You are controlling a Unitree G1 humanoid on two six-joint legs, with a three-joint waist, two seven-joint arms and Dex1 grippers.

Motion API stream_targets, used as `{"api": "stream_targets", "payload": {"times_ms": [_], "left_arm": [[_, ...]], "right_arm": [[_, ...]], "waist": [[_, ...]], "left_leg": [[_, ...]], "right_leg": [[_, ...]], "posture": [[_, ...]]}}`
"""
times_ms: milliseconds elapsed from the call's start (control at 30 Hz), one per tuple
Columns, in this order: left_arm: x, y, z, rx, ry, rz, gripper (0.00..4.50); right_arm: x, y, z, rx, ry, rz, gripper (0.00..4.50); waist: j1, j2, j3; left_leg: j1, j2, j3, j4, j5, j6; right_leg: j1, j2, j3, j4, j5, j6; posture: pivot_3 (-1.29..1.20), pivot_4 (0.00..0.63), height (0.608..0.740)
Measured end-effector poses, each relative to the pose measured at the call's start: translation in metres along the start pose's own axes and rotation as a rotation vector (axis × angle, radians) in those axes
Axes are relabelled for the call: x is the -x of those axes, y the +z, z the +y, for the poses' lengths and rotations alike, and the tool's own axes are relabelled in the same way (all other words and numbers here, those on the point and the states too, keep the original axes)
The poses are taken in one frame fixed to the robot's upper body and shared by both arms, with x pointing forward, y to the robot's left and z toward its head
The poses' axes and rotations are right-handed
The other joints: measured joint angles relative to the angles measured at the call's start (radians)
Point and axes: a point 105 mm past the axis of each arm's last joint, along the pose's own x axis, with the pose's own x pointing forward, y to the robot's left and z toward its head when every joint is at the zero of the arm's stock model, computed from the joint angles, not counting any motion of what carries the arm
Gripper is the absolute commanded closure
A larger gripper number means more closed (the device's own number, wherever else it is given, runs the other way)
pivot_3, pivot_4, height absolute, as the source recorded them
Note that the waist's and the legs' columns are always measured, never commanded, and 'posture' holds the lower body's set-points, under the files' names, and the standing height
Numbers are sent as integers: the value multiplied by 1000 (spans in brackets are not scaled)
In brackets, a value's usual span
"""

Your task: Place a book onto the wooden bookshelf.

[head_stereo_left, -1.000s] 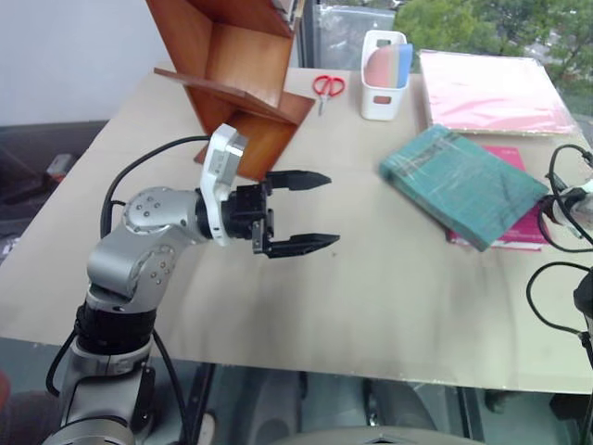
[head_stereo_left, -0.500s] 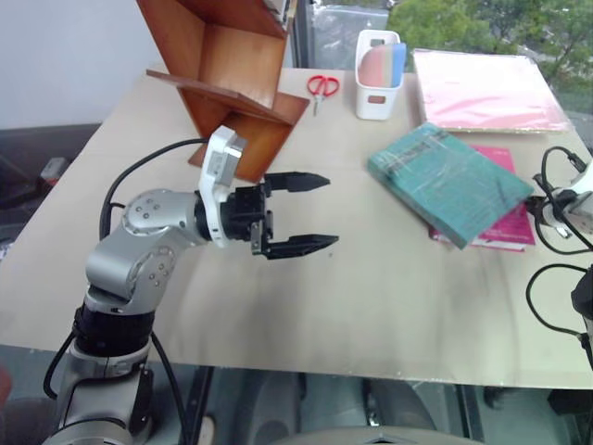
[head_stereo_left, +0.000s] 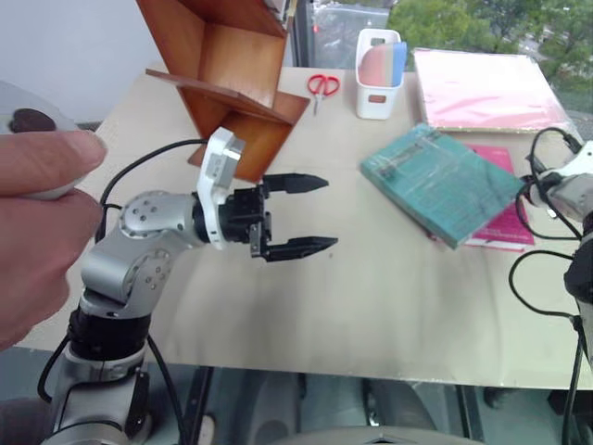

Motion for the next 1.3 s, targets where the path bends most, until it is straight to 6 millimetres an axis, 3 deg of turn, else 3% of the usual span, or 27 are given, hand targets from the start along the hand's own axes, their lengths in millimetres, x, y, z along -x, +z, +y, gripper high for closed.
{"api": "stream_targets", "payload": {"times_ms": [500, 833, 933, 1067, 1133, 1233, 1300], "left_arm": [[5, 3, -1, -6, 33, 17, 0], [5, 3, -3, -5, 19, 17, 0], [5, 2, -3, -1, 20, 18, 0], [6, 0, -3, 7, 22, 21, 0], [6, -1, -4, 12, 24, 22, 0], [7, -5, -4, 28, 37, 25, 0], [10, -8, -4, 39, 56, 29, 0]], "right_arm": [[-4, -12, 13, 49, 70, 37, 4471], [-4, -35, 34, 72, 164, 141, 4471], [-6, -52, 39, 73, 174, 208, 4471], [-4, -55, 43, 64, 190, 235, 4471], [-4, -53, 42, 63, 193, 227, 4471], [-5, -34, 27, 155, 187, 88, 4471], [11, 0, 29, 341, 263, -165, 4471]], "waist": [[-3, -1, 1], [-5, -3, 1], [-5, -3, 1], [-4, -3, 1], [-3, -3, 1], [4, -3, 2], [11, 0, 3]], "left_leg": [[2, 1, 1, 0, 0, 0], [4, 2, 1, 0, 0, 0], [3, 2, 2, 0, 0, 0], [3, 2, 2, 0, 0, 0], [3, 2, 2, 0, 0, 0], [1, 2, 2, 0, 0, 0], [-4, 2, 1, 1, 0, 0]], "right_leg": [[0, 1, 1, 1, 0, 0], [1, 3, 3, 1, 0, 0], [1, 3, 3, 1, 0, 0], [1, 2, 3, 1, 0, 0], [1, 2, 3, 1, 0, 0], [0, 2, 2, 1, 0, 0], [-4, 2, 1, 1, 0, 0]], "posture": [[0, 150, 740], [0, 150, 740], [0, 150, 740], [0, 150, 740], [0, 150, 740], [0, 150, 740], [0, 150, 740]]}}
